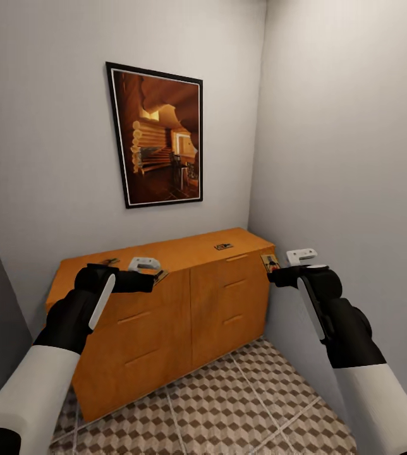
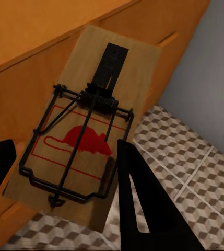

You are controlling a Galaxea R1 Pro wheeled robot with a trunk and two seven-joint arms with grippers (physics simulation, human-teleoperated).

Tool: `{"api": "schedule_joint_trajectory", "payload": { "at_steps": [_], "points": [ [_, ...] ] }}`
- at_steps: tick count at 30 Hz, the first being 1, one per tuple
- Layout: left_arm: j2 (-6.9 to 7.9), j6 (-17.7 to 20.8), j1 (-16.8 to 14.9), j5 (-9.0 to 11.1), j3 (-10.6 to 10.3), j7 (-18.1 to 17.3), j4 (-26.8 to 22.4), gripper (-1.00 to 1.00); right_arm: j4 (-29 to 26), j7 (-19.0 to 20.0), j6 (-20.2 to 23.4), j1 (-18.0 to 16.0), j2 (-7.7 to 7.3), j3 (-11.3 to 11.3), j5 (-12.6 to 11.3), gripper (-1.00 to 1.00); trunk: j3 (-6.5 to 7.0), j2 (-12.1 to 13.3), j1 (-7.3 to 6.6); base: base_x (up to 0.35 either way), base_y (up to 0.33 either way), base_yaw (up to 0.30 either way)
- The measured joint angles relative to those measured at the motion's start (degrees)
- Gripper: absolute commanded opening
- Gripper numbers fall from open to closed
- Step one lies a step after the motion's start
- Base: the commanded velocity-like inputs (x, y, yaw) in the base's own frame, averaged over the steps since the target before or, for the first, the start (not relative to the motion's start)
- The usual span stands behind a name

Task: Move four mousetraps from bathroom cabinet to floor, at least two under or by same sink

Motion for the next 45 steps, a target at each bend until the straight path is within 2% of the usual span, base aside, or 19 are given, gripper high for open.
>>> {"api": "schedule_joint_trajectory", "payload": {
  "at_steps": [8, 14, 26, 39, 43, 44, 45],
  "points": [
    [0.00, -0.1, 0.0, -0.1, 0.0, 0.0, 0.3, -1.00, 0.4, 0.0, 0.0, 0.0, -0.07, 0.0, 0.0, -1.00, 0.00, 0.0, 0.00, -0.334, 0.000, 0.000],
    [0.00, -0.3, 0.0, -0.1, 0.0, 0.0, 2.2, -1.00, 0.9, -0.1, 0.0, 0.0, -0.10, 0.0, -0.4, -1.00, 0.00, 0.0, 0.00, -0.329, 0.000, 0.000],
    [0.00, -0.4, 0.0, -0.2, 0.0, 0.1, 3.0, -1.00, 1.0, -0.2, 0.0, 0.0, -0.17, 0.0, -0.5, -1.00, 0.00, 0.0, -0.02, -0.085, 0.000, 0.000],
    [-0.09, -0.4, 0.0, -0.1, -0.1, 0.1, 3.9, -1.00, 3.3, -0.2, 0.0, 0.0, -0.19, 0.0, -0.5, -1.00, 0.00, 0.0, 0.00, -0.306, -0.004, 0.000],
    [-0.29, -0.9, 0.0, -0.4, -0.1, 0.2, 7.5, -1.00, 6.5, -0.2, 0.0, -0.1, -0.22, 0.0, -0.5, -1.00, 0.00, 0.0, 0.00, -0.323, -0.060, 0.000],
    [-0.34, -2.0, 0.0, -0.5, -0.1, 0.2, 9.2, -1.00, 7.4, -0.2, 0.0, -0.2, -0.24, 0.0, -0.5, -1.00, 0.00, 0.0, 0.00, -0.324, -0.081, 0.000],
    [-0.36, -5.5, 0.0, -0.6, -0.1, 0.3, 12.7, -1.00, 9.0, -0.1, 0.0, -0.2, -0.21, 0.0, -0.6, -1.00, -0.01, 0.0, 0.00, -0.323, -0.087, 0.000]
  ]
}}
